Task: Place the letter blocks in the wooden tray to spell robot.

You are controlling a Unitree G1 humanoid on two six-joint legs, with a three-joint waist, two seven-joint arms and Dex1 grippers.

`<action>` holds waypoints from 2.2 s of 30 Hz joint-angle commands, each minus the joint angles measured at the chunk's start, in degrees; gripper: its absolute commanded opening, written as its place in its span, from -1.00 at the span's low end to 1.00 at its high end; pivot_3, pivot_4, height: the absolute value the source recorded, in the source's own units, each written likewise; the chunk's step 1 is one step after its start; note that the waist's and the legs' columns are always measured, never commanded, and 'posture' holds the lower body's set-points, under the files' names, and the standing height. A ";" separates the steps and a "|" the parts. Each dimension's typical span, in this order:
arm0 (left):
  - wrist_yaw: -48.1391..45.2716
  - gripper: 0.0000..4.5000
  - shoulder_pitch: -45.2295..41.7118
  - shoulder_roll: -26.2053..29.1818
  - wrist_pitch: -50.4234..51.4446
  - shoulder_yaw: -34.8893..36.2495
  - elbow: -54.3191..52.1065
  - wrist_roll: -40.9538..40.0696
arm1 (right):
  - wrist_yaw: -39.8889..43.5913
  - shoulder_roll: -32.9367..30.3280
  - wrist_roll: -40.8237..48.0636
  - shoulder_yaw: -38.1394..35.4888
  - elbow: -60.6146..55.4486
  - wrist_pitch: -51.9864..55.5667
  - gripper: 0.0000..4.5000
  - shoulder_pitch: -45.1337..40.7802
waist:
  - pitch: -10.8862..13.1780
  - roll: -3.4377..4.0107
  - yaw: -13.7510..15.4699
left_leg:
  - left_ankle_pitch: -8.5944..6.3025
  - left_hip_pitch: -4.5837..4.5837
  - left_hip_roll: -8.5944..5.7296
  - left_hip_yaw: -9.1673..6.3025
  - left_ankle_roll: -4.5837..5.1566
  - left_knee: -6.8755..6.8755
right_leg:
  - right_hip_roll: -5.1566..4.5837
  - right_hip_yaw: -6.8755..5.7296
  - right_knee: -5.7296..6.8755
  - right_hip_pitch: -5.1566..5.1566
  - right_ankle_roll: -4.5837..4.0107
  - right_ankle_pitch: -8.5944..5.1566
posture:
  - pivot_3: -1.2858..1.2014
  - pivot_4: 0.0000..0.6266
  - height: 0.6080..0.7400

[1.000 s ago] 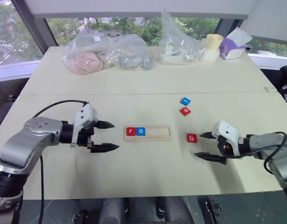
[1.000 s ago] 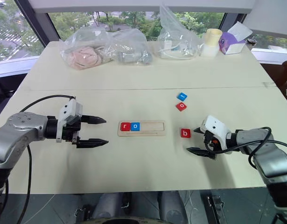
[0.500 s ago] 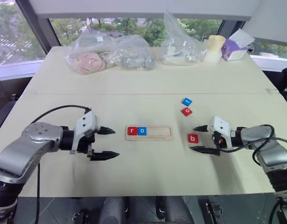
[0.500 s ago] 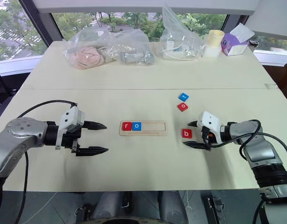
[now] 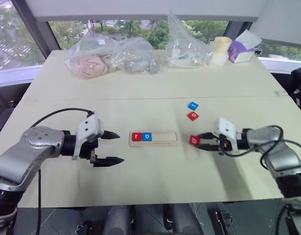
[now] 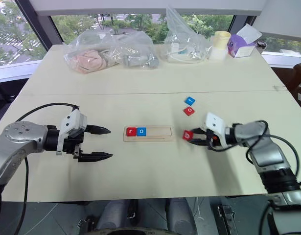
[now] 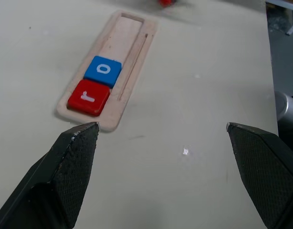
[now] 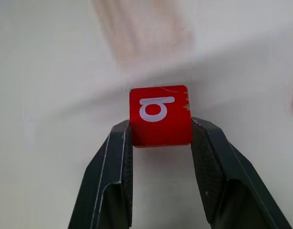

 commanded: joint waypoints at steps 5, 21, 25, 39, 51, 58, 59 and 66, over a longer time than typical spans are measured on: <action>-0.76 1.00 -0.86 0.68 -3.24 -1.57 1.10 3.16 | 3.27 7.75 -0.83 9.72 2.92 6.98 -0.50 -15.00 | 0.01 0.02 0.37 | 0.00 0.00 0.02 -0.03 0.00 0.06 | 0.03 -0.02 0.11 -0.04 -0.03 0.00 | 0.03 -0.52 0.98; 5.50 1.00 1.36 -2.08 -1.47 1.17 -1.14 1.75 | 7.24 14.70 -9.56 17.50 20.16 -6.30 -0.50 -23.24 | 0.01 0.02 1.07 | 0.01 -0.04 -0.02 0.20 0.00 0.10 | -0.01 -0.02 0.14 -0.02 0.01 -0.01 | 0.03 -0.52 0.98; 6.10 1.00 1.32 -2.30 -1.51 1.14 -0.81 1.79 | 7.35 15.37 -10.23 17.21 21.73 -7.08 -0.50 -23.77 | 0.01 0.02 1.05 | 0.02 -0.04 -0.02 0.20 -0.01 0.10 | -0.01 -0.03 0.15 -0.02 0.02 -0.01 | 0.03 -0.52 0.98; 6.56 1.00 0.49 -3.24 -1.96 0.43 0.02 2.37 | 5.11 15.87 -8.85 13.31 18.90 -5.04 0.99 -24.03 | 0.01 0.02 0.35 | 0.05 -0.04 -0.02 0.19 -0.05 0.10 | -0.01 -0.03 0.17 -0.02 0.02 0.00 | 0.03 -0.52 0.98; 14.45 1.00 -3.13 -10.30 -0.82 4.43 0.35 0.41 | -22.36 13.69 -5.17 -8.35 16.54 7.32 0.99 -19.32 | 0.01 0.01 0.43 | 0.07 -0.04 -0.04 0.17 -0.09 0.11 | -0.04 -0.03 0.17 0.01 0.02 0.00 | 0.03 -0.52 0.98; 15.78 1.00 -3.56 -12.03 0.77 2.84 -1.22 -0.49 | -32.89 16.33 -0.99 -15.14 1.43 22.71 0.99 -6.19 | -0.02 0.00 0.03 | 0.07 -0.01 -0.02 0.17 -0.08 0.06 | 0.01 -0.02 0.21 0.01 0.22 0.11 | 0.03 -0.52 0.98; 15.63 1.00 -3.82 -12.10 0.63 2.31 -0.75 -0.12 | -34.18 17.25 -0.92 -15.06 0.54 23.34 0.99 -5.06 | -0.02 0.01 -0.06 | 0.07 0.00 -0.02 0.17 -0.08 0.06 | 0.01 -0.02 0.21 0.01 0.22 0.11 | 0.03 -0.52 0.98; 14.59 1.00 -5.88 -12.25 -1.10 0.36 2.34 1.71 | -39.26 21.02 -1.73 -13.23 2.54 21.94 0.99 -3.83 | -0.02 0.01 0.03 | 0.15 0.05 -0.02 0.13 -0.09 0.10 | 0.02 -0.02 0.23 0.03 -0.04 0.07 | 0.03 -0.52 0.98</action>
